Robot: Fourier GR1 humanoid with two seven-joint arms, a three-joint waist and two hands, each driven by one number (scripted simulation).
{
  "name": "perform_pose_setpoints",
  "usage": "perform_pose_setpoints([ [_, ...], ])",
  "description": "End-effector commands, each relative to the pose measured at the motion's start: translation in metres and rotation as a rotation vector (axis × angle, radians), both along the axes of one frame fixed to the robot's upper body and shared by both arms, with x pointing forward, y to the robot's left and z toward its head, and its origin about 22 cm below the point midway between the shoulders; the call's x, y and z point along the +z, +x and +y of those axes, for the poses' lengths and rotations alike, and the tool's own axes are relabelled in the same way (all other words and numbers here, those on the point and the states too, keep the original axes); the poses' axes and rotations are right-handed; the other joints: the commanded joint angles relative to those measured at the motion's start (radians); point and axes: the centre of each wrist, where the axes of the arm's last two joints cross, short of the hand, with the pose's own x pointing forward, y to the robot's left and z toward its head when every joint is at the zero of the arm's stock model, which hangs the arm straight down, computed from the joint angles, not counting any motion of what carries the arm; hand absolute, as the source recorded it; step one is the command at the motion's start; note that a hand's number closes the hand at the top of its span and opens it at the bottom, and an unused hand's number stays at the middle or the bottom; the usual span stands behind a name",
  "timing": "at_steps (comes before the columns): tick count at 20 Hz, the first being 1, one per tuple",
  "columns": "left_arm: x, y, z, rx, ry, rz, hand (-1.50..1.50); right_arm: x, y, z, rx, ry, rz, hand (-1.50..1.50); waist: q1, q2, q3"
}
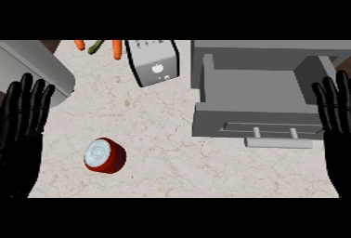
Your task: Pick up the can, place it into the drawer and close the drawer
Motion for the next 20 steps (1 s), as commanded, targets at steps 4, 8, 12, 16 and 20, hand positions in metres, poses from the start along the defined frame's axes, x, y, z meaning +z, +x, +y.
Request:
perform_pose_setpoints([
  [4, 0.007, -0.009, -0.018, -0.509, -0.027, -0.013, -1.5, 0.006, 0.008, 0.002, -0.016, 0.009, -0.022, -1.5, -0.024, -0.005, -0.007],
  [8, -0.024, -0.03, 0.003, -0.598, 0.122, 0.342, -1.5, -0.024, 0.001, -0.021, -0.136, 0.036, 0.277, -1.5, -0.017, -0.004, -0.007],
  [12, -0.011, -0.046, 0.028, -0.631, 0.119, 0.39, -1.5, -0.025, -0.012, -0.007, -0.138, 0.039, 0.32, -1.5, -0.018, -0.008, -0.006],
  [16, -0.002, -0.049, 0.054, -0.634, 0.134, 0.398, -1.5, -0.033, 0.002, -0.028, -0.143, 0.029, 0.315, -1.5, -0.02, -0.006, -0.005],
  [20, 0.003, -0.049, 0.074, -0.615, 0.104, 0.386, -1.5, -0.029, -0.024, -0.022, -0.131, 0.026, 0.32, -1.5, -0.025, -0.007, -0.006],
])
